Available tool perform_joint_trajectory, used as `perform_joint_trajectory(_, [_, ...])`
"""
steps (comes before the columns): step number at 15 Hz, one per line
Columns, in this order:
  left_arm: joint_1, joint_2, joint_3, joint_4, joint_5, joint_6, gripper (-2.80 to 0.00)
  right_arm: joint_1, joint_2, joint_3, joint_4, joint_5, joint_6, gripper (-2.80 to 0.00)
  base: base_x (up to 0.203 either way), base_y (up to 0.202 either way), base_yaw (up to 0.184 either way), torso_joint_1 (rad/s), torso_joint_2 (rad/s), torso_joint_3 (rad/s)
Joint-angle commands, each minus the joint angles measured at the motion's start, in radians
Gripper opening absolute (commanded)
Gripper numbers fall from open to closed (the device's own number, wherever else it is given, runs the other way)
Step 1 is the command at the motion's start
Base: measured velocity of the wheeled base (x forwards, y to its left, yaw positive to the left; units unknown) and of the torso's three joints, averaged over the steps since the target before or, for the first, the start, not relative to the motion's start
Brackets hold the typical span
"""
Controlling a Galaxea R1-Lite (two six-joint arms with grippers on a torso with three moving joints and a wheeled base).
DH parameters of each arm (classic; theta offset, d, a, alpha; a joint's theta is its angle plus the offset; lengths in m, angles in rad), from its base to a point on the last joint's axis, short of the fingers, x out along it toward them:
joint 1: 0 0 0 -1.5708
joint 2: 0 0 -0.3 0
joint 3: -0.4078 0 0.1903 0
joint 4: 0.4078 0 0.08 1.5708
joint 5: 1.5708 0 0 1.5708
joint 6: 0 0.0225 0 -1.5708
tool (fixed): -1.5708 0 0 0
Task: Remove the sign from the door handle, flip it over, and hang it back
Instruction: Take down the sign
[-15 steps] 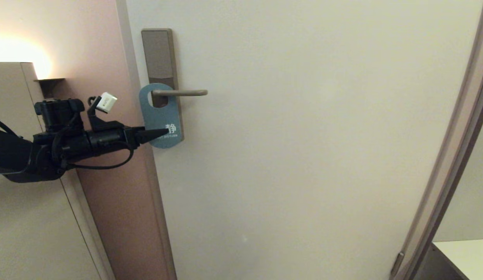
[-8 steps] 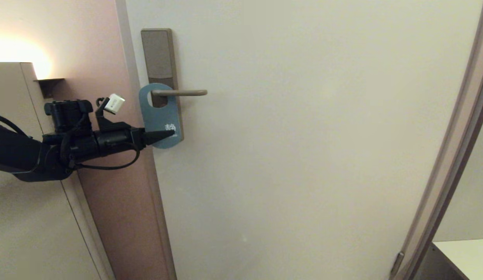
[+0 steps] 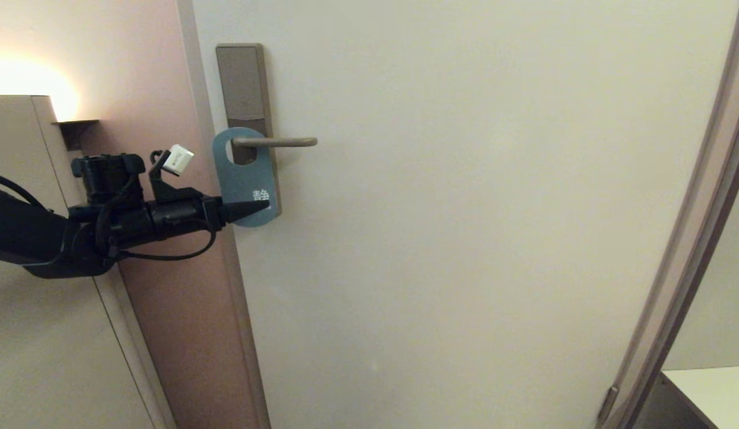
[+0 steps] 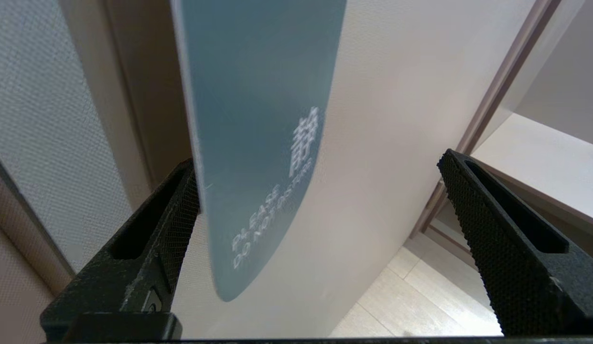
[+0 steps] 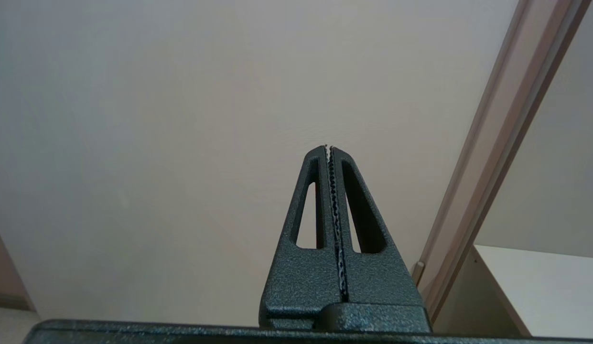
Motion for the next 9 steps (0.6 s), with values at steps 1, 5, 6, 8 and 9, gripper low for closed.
perform_joint_trajectory(1, [0.001,0.006,-0.012,-0.004,-0.005,-0.002,0.00,-0.001,0.001,0.000,0.000,0.001,-0.001,-2.80,0.000,0.000,0.000,0.000,0.00,0.000])
perform_joint_trajectory(5, [0.002,0.019,-0.036,-0.006,-0.005,-0.002,0.00,-0.001,0.001,0.000,0.000,0.000,-0.001,-2.80,0.000,0.000,0.000,0.000,0.00,0.000])
perform_joint_trajectory(6, [0.002,0.018,-0.035,-0.006,-0.005,-0.002,0.00,-0.001,0.001,0.000,0.000,0.002,-0.001,-2.80,0.000,0.000,0.000,0.000,0.00,0.000])
perform_joint_trajectory(8, [0.001,0.020,-0.036,-0.008,-0.005,-0.002,-1.54,-0.001,0.001,0.000,0.000,0.002,-0.001,-2.80,0.000,0.000,0.000,0.000,0.00,0.000])
perform_joint_trajectory(9, [0.000,0.022,-0.034,-0.021,-0.005,-0.002,-2.80,0.000,0.001,0.000,0.000,0.002,-0.001,-2.80,0.000,0.000,0.000,0.000,0.00,0.000])
